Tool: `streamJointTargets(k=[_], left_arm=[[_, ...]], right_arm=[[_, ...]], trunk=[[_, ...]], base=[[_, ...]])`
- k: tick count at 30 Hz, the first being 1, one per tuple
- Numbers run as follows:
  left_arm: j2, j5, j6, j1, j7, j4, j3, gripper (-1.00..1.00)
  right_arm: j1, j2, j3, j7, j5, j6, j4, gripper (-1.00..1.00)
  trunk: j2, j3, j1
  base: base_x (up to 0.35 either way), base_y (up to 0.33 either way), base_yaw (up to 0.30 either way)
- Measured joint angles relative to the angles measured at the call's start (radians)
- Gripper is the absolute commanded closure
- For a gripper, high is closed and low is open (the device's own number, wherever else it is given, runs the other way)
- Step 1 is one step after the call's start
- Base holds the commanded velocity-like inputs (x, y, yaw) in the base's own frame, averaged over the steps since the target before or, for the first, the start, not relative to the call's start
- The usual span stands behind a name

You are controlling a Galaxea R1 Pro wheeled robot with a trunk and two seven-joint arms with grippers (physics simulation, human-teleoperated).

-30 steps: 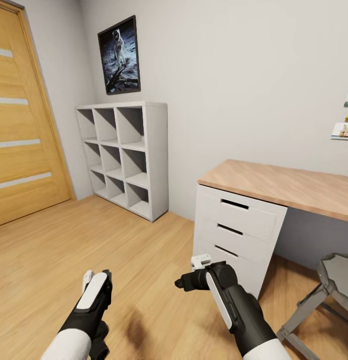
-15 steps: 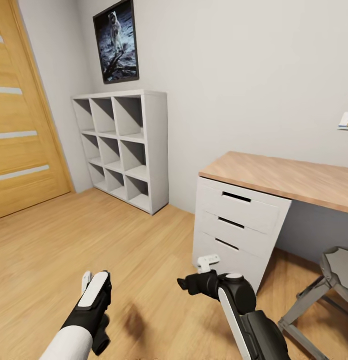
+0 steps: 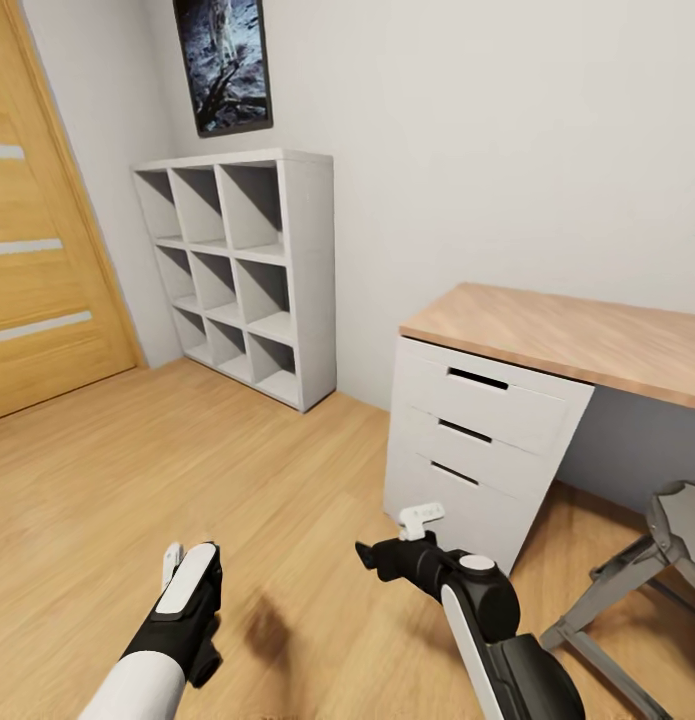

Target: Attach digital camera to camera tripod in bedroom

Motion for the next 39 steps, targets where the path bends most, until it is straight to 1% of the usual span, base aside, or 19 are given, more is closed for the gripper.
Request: streamJointTargets(k=[18,22,23,25,26,29,30,33,34,37,39], left_arm=[[0.000,0.000,0.000,0.000,0.000,0.000,0.000,-1.00],[0.000,0.089,-0.002,0.000,-0.009,0.009,0.000,-1.00],[0.000,0.090,-0.002,0.000,-0.009,0.009,0.000,-1.00],[0.001,0.135,-0.003,-0.001,-0.017,0.011,0.000,-1.00],[0.001,0.136,-0.003,-0.001,-0.017,0.011,0.000,-1.00],[0.002,0.191,-0.009,-0.004,-0.035,0.010,0.000,-1.00],[0.002,0.191,-0.009,-0.004,-0.035,0.010,0.000,-1.00],[0.003,0.225,-0.014,-0.015,-0.050,0.005,-0.001,-1.00],[0.003,0.226,-0.014,-0.016,-0.050,0.005,0.000,-1.00],[0.003,0.241,-0.016,-0.032,-0.060,0.003,-0.005,-1.00],[0.003,0.245,-0.016,-0.036,-0.065,0.002,-0.006,-1.00]], right_arm=[[0.003,0.000,-0.002,0.000,0.001,-0.010,-0.002,-1.00],[0.003,0.002,-0.002,-0.003,0.001,-0.014,-0.003,-1.00],[0.003,0.002,-0.002,-0.003,0.001,-0.014,-0.003,-1.00],[0.000,0.002,0.001,-0.004,0.001,-0.011,-0.004,-1.00],[0.000,0.002,0.001,-0.004,0.001,-0.011,-0.004,-1.00],[-0.003,0.002,0.004,-0.005,0.001,-0.009,-0.004,-1.00],[-0.003,0.002,0.004,-0.005,0.001,-0.009,-0.004,-1.00],[-0.005,0.002,0.007,-0.005,0.001,-0.006,-0.004,-1.00],[-0.005,0.002,0.007,-0.005,0.001,-0.006,-0.004,-1.00],[-0.005,0.002,0.009,-0.005,0.001,-0.004,-0.004,-1.00],[-0.005,0.002,0.010,-0.006,0.001,-0.004,-0.004,-1.00]], trunk=[[-0.004,-0.070,0.008],[-0.005,-0.085,0.010],[-0.005,-0.089,0.010],[-0.006,-0.097,0.011],[-0.006,-0.101,0.012],[-0.007,-0.112,0.013],[-0.007,-0.116,0.013],[-0.008,-0.128,0.015],[-0.008,-0.132,0.015],[-0.008,-0.132,0.015],[-0.008,-0.132,0.015]], base=[[0.000,0.000,0.000],[0.000,0.000,0.000],[0.000,0.000,0.000],[0.000,0.000,0.000],[0.000,0.000,0.000],[0.000,0.000,0.000],[0.000,0.000,0.000],[0.000,0.000,0.000],[0.000,0.000,0.000],[0.000,0.000,0.000],[0.000,0.000,0.000]])
